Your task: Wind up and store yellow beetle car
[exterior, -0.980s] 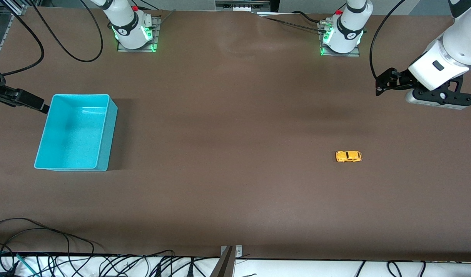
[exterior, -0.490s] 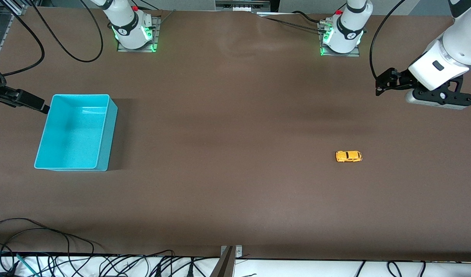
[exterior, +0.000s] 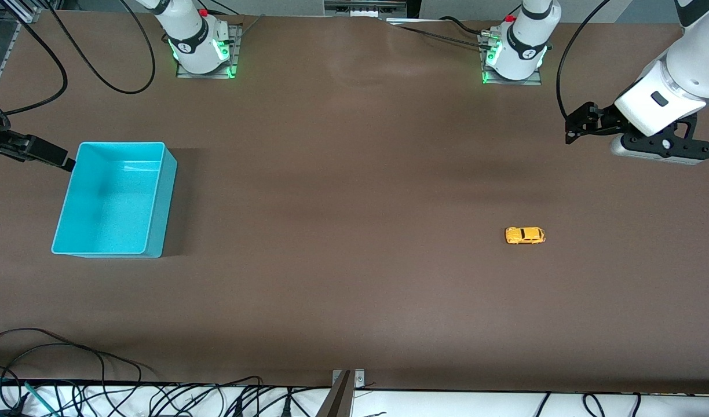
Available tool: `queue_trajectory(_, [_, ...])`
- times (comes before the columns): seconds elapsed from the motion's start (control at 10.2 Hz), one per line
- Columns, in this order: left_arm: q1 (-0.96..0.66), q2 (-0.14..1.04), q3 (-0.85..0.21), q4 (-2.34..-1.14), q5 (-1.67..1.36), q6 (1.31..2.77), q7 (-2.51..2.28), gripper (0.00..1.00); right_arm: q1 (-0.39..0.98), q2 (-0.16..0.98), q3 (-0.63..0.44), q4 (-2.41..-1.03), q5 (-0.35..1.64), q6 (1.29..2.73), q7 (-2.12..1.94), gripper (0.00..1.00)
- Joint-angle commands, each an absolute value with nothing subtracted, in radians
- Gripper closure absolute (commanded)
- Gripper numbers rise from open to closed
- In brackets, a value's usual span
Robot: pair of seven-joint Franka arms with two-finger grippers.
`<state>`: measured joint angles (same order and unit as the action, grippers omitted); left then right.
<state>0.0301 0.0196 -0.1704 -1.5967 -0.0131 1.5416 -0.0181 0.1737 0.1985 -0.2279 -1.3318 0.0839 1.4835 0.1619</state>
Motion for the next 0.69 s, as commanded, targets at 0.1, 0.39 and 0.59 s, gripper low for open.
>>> queue_trajectory(0.1, [0.038, 0.029, -0.175, -1.571, -0.008, 1.520, -0.014, 0.00, 0.173, 0.199, -0.229, -1.322, 0.098, 1.470, 0.173, 0.00])
queue_trajectory(0.39, [0.035, 0.031, -0.175, -1.568, -0.006, 1.519, -0.002, 0.00, 0.173, 0.199, -0.229, -1.322, 0.097, 1.470, 0.173, 0.00])
queue_trajectory(0.59, [0.035, 0.050, -0.175, -1.565, -0.005, 1.519, 0.063, 0.00, 0.173, 0.201, -0.229, -1.322, 0.097, 1.470, 0.173, 0.00])
